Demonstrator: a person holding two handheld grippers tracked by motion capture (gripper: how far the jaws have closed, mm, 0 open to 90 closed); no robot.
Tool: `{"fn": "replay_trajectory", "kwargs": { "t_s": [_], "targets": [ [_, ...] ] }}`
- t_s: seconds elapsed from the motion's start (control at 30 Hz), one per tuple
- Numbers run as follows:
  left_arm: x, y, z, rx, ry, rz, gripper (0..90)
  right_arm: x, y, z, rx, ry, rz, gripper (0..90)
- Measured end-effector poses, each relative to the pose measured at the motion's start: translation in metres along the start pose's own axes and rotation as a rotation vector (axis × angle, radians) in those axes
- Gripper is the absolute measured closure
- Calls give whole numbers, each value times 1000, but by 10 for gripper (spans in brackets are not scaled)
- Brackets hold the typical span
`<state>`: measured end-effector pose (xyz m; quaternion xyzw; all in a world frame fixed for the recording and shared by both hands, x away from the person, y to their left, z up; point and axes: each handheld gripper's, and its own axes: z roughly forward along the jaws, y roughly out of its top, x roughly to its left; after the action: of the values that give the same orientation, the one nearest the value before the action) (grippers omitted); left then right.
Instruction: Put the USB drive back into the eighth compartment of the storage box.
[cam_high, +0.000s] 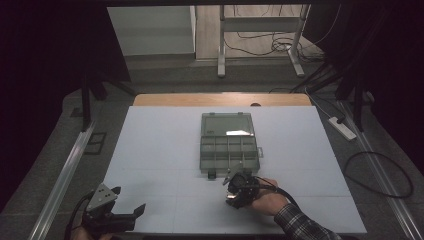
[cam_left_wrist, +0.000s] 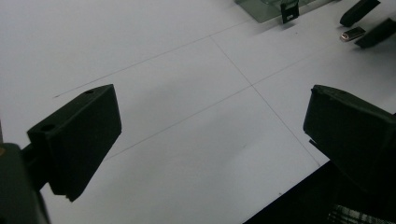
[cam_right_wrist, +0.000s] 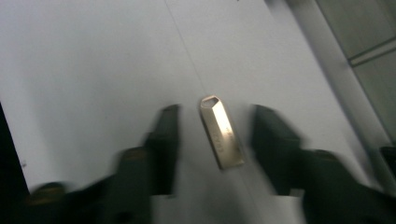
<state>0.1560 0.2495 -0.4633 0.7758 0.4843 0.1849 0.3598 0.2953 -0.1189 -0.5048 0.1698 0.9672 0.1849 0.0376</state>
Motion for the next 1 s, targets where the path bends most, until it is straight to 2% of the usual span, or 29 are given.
{"fn": "replay_trajectory", "kwargs": {
  "t_s": [0.07, 0.1, 0.47, 0.7, 1.0],
  "targets": [
    [0, 0, 0, 0, -1, 0, 44, -3, -1, -1, 4, 7, -8, 775],
    [0, 0, 0, 0, -2, -1, 44, -3, -1, -2, 4, 17, -13, 788],
    [0, 0, 0, -2, -1, -1, 44, -5, -1, -3, -3, 28, -2, 790],
    [0, 0, 0, -2, -2, 0, 44, -4, -1, -9, -44, 40, -13, 790],
    [0, 0, 0, -2, 1, -1, 45, -10, -2, -21, -102, 41, 31, 790]
  ]
}}
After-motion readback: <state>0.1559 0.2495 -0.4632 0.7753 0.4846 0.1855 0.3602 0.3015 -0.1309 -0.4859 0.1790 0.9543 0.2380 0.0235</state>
